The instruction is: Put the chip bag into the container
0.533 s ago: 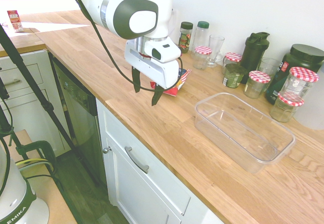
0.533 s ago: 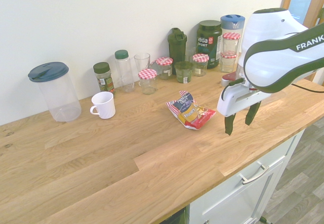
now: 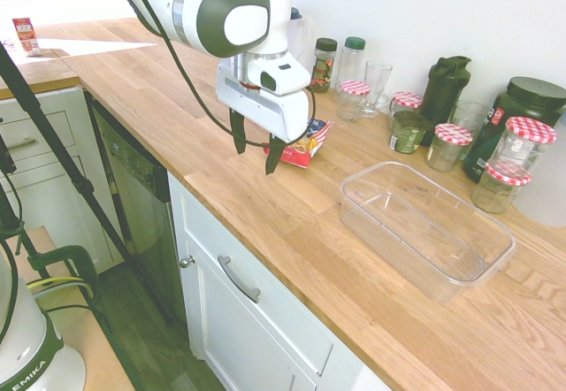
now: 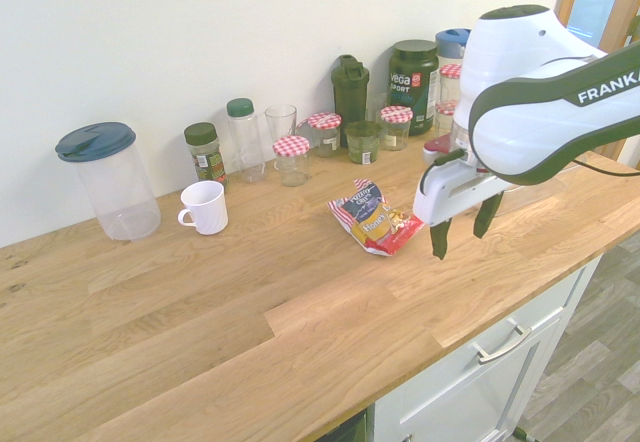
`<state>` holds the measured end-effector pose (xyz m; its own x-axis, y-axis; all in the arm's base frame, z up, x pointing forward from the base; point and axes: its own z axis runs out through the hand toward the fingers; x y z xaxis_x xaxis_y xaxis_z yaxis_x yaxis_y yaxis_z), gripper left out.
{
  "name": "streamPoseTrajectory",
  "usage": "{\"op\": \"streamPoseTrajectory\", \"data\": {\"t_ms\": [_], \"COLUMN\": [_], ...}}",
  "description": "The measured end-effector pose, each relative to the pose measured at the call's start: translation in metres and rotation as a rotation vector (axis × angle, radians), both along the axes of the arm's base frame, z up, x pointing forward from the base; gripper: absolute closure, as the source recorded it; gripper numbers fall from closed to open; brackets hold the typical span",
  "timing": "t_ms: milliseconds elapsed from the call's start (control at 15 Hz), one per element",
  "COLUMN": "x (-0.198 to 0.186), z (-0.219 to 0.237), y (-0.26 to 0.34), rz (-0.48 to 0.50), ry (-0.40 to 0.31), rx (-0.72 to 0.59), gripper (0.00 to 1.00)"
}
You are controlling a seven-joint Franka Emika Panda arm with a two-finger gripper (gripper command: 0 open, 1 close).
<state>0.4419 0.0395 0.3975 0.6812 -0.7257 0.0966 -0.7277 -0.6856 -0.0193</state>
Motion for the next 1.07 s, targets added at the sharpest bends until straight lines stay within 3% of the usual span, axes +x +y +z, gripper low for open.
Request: {"op": "streamPoseTrajectory", "data": {"t_ms": [667,1000,1067], "x": [0.091,0.114,0.117], "z": [0.017,0.004,0.004], "y": [0.033,0.029,0.028], "rz": [0.043,0.035,0.033], "ry": [-0.023,-0.009,-0.010], "rx": [-0.037,-0.036,-0.035], "gripper": [0.00,0.00,1.00]}}
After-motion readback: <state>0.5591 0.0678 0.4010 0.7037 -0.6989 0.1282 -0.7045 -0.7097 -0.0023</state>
